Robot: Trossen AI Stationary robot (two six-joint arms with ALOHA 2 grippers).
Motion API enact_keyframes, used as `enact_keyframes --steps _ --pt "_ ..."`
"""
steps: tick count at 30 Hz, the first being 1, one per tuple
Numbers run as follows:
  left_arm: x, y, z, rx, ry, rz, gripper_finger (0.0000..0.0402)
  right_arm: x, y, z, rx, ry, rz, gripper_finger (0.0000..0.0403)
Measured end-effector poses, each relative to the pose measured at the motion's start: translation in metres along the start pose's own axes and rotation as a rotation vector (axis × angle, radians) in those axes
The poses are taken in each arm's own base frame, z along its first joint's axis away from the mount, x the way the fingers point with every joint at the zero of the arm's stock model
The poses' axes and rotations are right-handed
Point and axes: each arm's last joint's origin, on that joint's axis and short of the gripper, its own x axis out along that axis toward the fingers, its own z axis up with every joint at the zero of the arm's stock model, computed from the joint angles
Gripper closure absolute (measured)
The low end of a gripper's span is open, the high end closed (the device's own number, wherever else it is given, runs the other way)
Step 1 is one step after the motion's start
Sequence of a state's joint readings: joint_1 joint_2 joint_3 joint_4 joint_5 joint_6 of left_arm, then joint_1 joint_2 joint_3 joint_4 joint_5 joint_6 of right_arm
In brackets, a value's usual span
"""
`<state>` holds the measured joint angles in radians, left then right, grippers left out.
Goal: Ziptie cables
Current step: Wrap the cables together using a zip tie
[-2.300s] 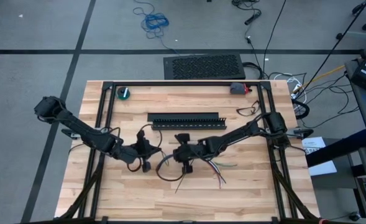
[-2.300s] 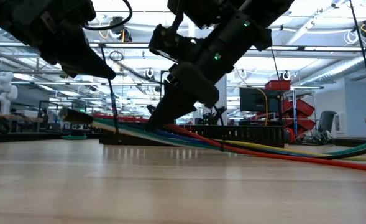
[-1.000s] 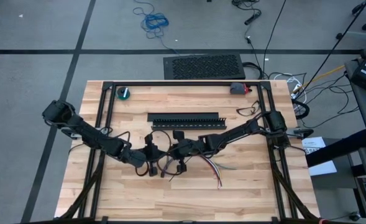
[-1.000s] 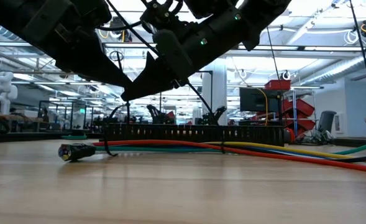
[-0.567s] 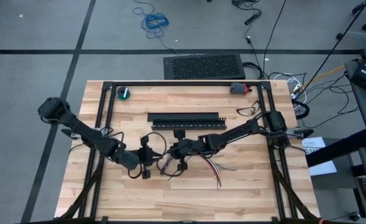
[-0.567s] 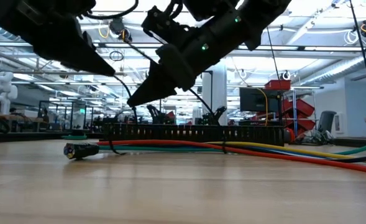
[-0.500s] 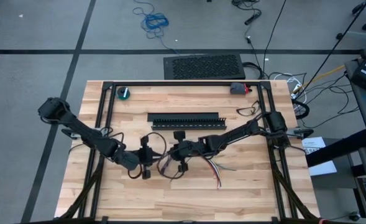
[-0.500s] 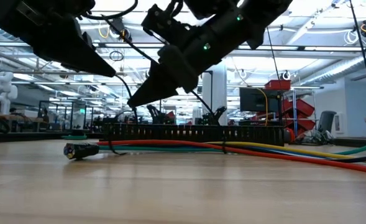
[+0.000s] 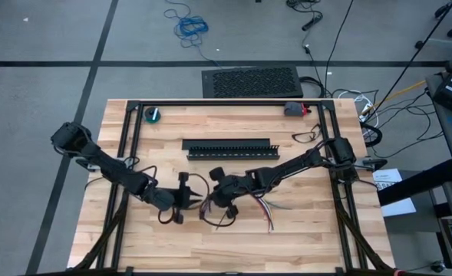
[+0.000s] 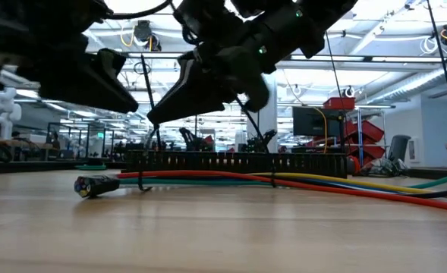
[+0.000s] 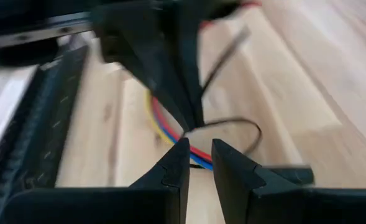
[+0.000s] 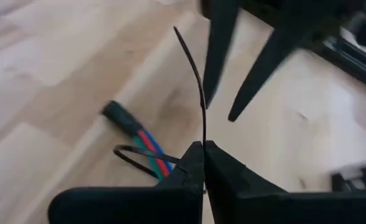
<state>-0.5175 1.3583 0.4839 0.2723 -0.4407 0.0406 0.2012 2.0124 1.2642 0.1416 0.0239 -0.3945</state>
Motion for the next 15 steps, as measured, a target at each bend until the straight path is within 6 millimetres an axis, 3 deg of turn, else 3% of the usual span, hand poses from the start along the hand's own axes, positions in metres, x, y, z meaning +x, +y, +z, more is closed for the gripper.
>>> enact_keyframes --steps 5,10,15 --pt "0.006 0.003 -0.001 0.147 -0.016 -0.171 0.0333 -0.003 -0.001 0.001 -0.055 -0.05 0.131 0.0403" --pt "0.016 0.015 -0.002 0.186 -0.04 -0.165 0.0326 -0.004 -0.011 -0.003 -0.04 -0.069 0.163 0.0403" --pt "0.028 0.027 -0.003 0.18 -0.074 -0.172 0.029 -0.004 -0.017 -0.005 -0.054 -0.091 0.197 0.0403"
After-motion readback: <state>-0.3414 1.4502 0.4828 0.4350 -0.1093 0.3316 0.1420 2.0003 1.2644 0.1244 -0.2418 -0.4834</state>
